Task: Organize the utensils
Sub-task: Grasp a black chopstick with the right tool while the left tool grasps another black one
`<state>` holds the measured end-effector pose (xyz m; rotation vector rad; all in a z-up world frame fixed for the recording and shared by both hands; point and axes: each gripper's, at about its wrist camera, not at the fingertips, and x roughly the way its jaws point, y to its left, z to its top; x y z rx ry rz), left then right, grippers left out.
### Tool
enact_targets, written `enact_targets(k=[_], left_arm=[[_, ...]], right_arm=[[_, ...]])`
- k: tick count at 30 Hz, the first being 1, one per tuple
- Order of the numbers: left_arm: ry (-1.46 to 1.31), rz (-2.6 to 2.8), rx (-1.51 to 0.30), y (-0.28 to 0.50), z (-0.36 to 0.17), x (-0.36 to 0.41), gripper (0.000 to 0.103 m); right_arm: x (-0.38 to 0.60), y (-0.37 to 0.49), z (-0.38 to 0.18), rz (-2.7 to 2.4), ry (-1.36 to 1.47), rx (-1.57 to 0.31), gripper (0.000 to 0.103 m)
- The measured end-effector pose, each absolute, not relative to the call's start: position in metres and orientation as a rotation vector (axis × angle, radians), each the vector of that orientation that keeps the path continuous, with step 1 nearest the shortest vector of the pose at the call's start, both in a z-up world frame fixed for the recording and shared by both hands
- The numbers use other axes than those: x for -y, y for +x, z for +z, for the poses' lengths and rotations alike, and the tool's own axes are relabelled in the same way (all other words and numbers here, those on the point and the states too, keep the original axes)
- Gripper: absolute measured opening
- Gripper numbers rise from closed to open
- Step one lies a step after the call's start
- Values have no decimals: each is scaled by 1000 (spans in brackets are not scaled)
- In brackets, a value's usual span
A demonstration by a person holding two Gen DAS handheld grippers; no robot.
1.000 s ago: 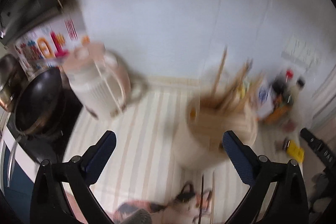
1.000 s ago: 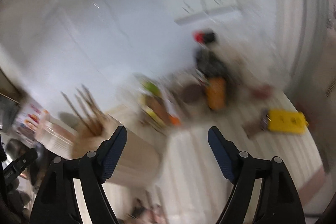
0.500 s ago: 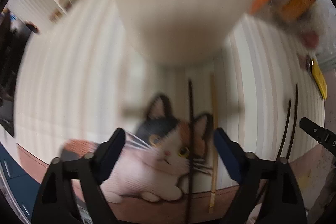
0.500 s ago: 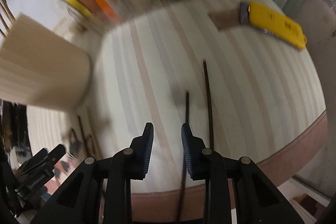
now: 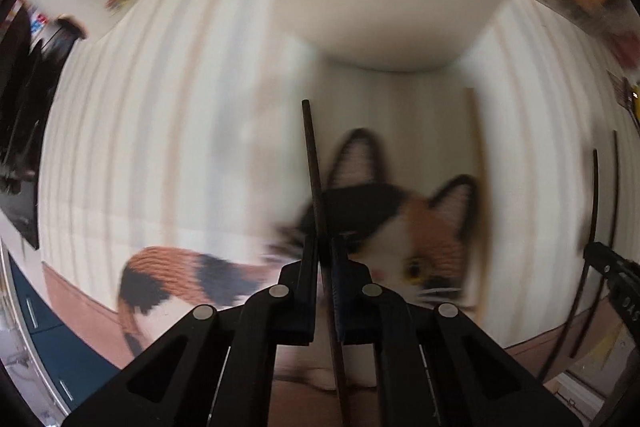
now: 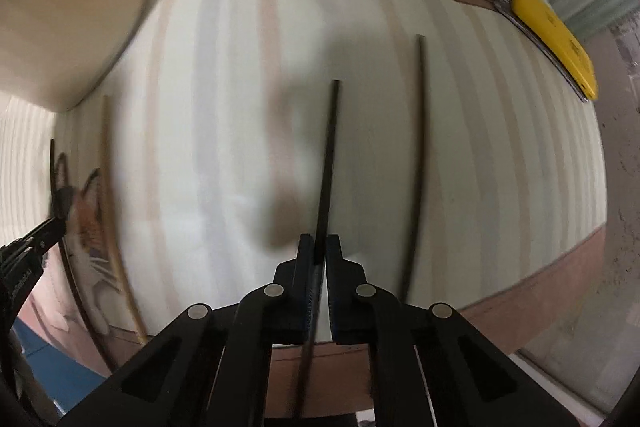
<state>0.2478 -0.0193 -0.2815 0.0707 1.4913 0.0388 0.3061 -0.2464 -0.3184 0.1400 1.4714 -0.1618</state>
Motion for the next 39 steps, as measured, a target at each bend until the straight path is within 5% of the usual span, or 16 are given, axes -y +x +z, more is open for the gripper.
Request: enact_targets(k=[39], left_arm=[[124, -31, -1478, 253, -282, 25, 2]], right_arm=[[192, 313, -325, -106, 75, -1548, 7]])
